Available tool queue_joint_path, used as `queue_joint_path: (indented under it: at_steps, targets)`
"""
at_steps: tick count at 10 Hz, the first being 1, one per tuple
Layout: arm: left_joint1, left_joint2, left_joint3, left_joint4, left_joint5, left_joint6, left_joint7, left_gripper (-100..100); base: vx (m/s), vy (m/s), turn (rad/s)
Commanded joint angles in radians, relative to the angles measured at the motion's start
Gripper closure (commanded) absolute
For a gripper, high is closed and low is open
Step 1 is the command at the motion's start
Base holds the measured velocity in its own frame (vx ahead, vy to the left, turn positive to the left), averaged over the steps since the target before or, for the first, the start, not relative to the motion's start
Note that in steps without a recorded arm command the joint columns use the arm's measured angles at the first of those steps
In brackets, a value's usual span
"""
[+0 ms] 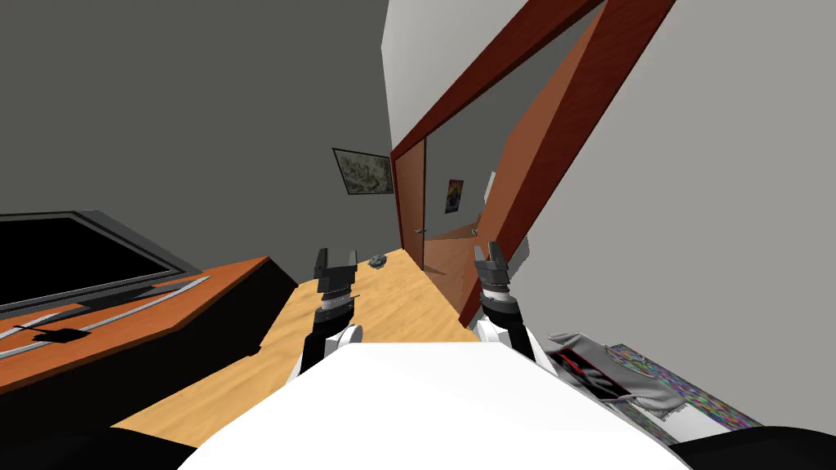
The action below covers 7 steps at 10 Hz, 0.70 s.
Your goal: Push the door open
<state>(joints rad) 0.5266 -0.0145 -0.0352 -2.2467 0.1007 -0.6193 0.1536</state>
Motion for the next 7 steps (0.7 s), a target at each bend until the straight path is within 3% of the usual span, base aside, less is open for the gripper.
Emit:
queue_joint_path:
  at_steps: [1,3,7]
  targets:
    - [-0.011,0.013,0.003,0.029,-0.001,-0.003,-0.003,-100,-0.047,-0.208,-0.278]
    - [-0.017,0.019,0.004,0.044,-0.001,-0.004,-0.005,-100,0.127,0.122,-0.005]
    - [-0.051,0.047,0.011,0.129,-0.003,-0.012,-0.014,-100,0.134,0.098,-0.159]
